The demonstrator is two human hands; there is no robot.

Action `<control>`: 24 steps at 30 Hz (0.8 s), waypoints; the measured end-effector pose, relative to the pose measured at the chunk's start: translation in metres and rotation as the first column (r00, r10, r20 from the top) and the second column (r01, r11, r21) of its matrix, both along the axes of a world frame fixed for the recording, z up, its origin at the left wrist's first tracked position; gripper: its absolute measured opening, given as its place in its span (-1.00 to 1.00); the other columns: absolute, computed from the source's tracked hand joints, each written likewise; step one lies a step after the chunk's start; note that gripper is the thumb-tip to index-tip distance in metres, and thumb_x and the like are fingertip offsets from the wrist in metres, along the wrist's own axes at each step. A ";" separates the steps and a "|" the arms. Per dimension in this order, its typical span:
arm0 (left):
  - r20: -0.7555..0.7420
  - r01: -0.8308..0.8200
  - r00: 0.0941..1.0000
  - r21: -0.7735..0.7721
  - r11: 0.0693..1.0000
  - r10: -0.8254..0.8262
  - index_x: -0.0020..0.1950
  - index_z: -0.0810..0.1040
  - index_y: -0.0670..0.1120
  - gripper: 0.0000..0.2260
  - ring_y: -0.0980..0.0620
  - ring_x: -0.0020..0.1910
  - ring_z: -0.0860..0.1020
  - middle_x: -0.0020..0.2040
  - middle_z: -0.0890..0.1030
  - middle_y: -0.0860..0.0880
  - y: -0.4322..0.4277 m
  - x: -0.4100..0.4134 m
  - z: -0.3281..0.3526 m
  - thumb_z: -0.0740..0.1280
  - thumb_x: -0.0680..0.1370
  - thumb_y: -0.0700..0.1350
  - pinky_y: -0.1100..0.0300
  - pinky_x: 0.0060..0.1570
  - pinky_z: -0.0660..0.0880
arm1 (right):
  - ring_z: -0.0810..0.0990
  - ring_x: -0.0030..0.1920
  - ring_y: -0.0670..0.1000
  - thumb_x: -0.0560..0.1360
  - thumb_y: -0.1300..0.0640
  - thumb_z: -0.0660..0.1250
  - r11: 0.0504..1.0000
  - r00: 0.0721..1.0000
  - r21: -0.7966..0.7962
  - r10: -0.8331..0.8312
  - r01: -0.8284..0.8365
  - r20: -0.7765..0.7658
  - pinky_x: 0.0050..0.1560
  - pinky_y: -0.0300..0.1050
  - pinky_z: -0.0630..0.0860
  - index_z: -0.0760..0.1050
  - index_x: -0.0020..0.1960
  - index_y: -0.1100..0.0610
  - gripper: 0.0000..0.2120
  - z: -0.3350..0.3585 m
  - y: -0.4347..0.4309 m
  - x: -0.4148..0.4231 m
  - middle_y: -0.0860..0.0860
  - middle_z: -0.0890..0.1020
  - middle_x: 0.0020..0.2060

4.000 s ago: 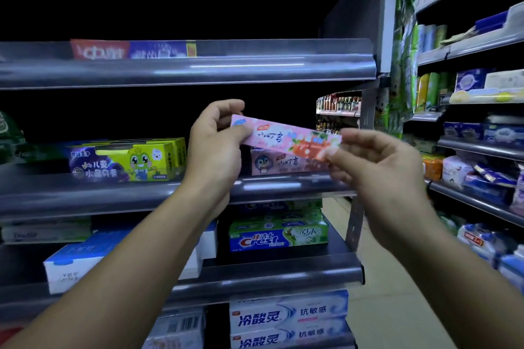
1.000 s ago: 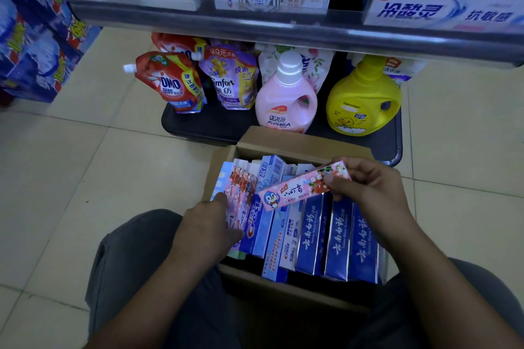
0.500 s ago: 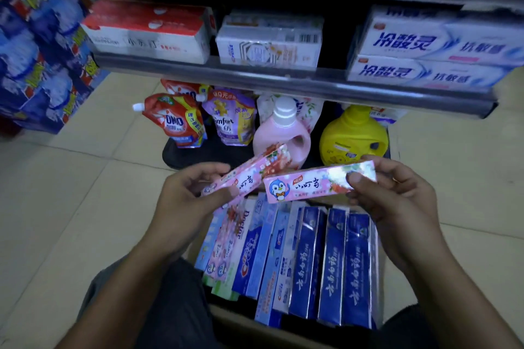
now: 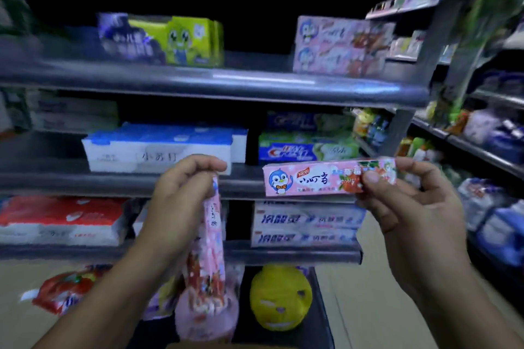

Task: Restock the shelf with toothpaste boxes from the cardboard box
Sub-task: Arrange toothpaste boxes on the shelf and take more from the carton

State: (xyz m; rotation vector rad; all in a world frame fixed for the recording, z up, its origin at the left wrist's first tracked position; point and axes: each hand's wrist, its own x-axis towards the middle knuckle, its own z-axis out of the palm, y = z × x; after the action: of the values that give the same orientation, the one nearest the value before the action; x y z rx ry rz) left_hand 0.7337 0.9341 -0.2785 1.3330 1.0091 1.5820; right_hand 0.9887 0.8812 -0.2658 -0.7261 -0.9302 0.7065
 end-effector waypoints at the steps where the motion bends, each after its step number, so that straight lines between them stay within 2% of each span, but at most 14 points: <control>1: -0.010 0.058 0.998 0.009 0.998 -0.058 -0.10 0.71 0.05 -0.68 0.10 -0.30 0.49 -0.25 0.63 0.07 0.003 0.012 0.015 0.22 0.29 -0.13 0.16 -0.29 0.36 | 0.70 -0.30 0.05 0.23 0.08 0.60 0.999 1.000 0.035 -0.006 0.006 -0.003 -0.23 -0.14 0.63 0.58 -0.15 -0.09 -0.72 0.011 0.004 0.004 0.11 0.72 -0.30; 4: -0.115 0.180 0.978 0.061 0.982 -0.173 -0.01 0.71 -0.05 -0.61 -0.02 0.03 0.67 -0.02 0.74 0.02 0.005 0.046 0.053 0.21 0.28 -0.16 0.08 0.02 0.53 | 0.72 -0.26 0.04 0.33 0.20 0.52 0.994 1.000 0.105 -0.014 0.014 0.001 -0.21 -0.15 0.64 0.52 -0.09 -0.01 -0.75 0.038 0.018 0.015 0.08 0.71 -0.30; 6: -0.153 0.233 0.964 0.101 0.967 -0.216 0.04 0.69 -0.07 -0.62 -0.13 0.10 0.68 0.01 0.75 -0.03 0.006 0.061 0.074 0.20 0.32 -0.19 -0.03 0.14 0.56 | 0.72 -0.24 0.04 0.36 0.21 0.49 0.990 0.999 0.140 -0.030 0.028 0.011 -0.21 -0.16 0.64 0.47 -0.04 0.03 -0.73 0.054 0.025 0.021 0.08 0.72 -0.28; 11: -0.230 0.215 0.958 0.190 0.958 -0.170 -0.02 0.72 -0.01 -0.63 -0.12 0.11 0.67 0.00 0.75 0.05 0.015 0.075 0.112 0.18 0.33 -0.17 0.04 0.04 0.58 | 0.75 -0.04 0.12 0.45 0.26 0.52 0.970 0.978 0.211 -0.155 0.124 0.139 -0.06 -0.08 0.68 0.54 0.03 0.08 -0.77 0.090 0.037 0.037 0.14 0.75 -0.08; 13: -0.268 0.222 0.951 0.236 0.946 -0.157 -0.03 0.67 -0.17 -0.67 -0.16 0.09 0.66 -0.03 0.74 -0.06 0.022 0.077 0.126 0.19 0.34 -0.17 0.06 0.04 0.56 | 0.74 -0.03 0.07 0.42 0.21 0.57 0.946 0.939 0.240 -0.269 0.217 0.215 -0.09 -0.12 0.67 0.60 0.03 0.11 -0.76 0.106 0.044 0.042 0.08 0.74 -0.05; 15: -0.287 0.196 0.951 0.270 0.943 -0.115 0.00 0.52 -0.39 -0.63 -0.24 0.01 0.59 -0.05 0.63 -0.30 0.031 0.078 0.138 0.20 0.34 -0.15 0.02 -0.01 0.41 | 0.70 -0.10 0.01 0.38 0.15 0.61 0.915 0.879 0.265 -0.377 0.305 0.291 -0.08 -0.12 0.65 0.65 -0.01 0.06 -0.77 0.121 0.052 0.047 0.01 0.73 -0.10; 17: -0.271 0.161 0.959 0.277 0.947 -0.084 -0.07 0.48 -0.44 -0.62 -0.15 -0.14 0.47 -0.14 0.54 -0.23 0.040 0.080 0.149 0.21 0.30 -0.15 0.00 -0.07 0.29 | 0.67 -0.17 -0.06 0.38 0.15 0.62 0.900 0.839 0.285 -0.418 0.330 0.349 -0.11 -0.17 0.63 0.65 -0.09 0.00 -0.81 0.135 0.061 0.051 -0.08 0.71 -0.20; 19: -0.261 0.159 0.961 0.261 0.952 -0.089 -0.09 0.44 -0.48 -0.59 -0.04 -0.11 0.39 -0.12 0.48 -0.13 0.045 0.082 0.160 0.21 0.26 -0.16 0.01 -0.07 0.24 | 0.65 -0.24 -0.12 0.37 0.14 0.63 0.895 0.814 0.269 -0.439 0.357 0.380 -0.15 -0.21 0.62 0.64 -0.16 -0.02 -0.82 0.143 0.072 0.053 -0.10 0.69 -0.28; 22: -0.265 0.112 0.963 0.241 0.964 -0.046 -0.09 0.42 -0.50 -0.57 -0.03 -0.11 0.35 -0.13 0.45 -0.14 0.051 0.083 0.173 0.21 0.22 -0.16 0.01 -0.06 0.21 | 0.67 -0.24 -0.11 0.35 0.06 0.64 0.873 0.761 0.220 -0.487 0.435 0.429 -0.17 -0.13 0.63 0.64 -0.18 -0.02 -0.82 0.148 0.088 0.054 -0.09 0.70 -0.27; 24: -0.266 0.064 0.964 0.163 0.985 -0.019 -0.04 0.46 -0.46 -0.51 -0.06 -0.12 0.38 -0.14 0.51 -0.20 0.053 0.083 0.178 0.24 0.18 -0.12 -0.01 -0.08 0.24 | 0.67 -0.24 -0.10 0.35 -0.01 0.64 0.855 0.721 0.188 -0.511 0.483 0.467 -0.17 -0.08 0.63 0.63 -0.22 -0.03 -0.82 0.147 0.096 0.056 -0.12 0.69 -0.29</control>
State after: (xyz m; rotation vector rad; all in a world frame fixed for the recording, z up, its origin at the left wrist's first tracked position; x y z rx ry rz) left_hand 0.8171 0.9866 -0.1002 1.7076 1.0125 1.5125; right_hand 1.0442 0.9773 -0.1189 -1.0912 -1.1523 -0.0070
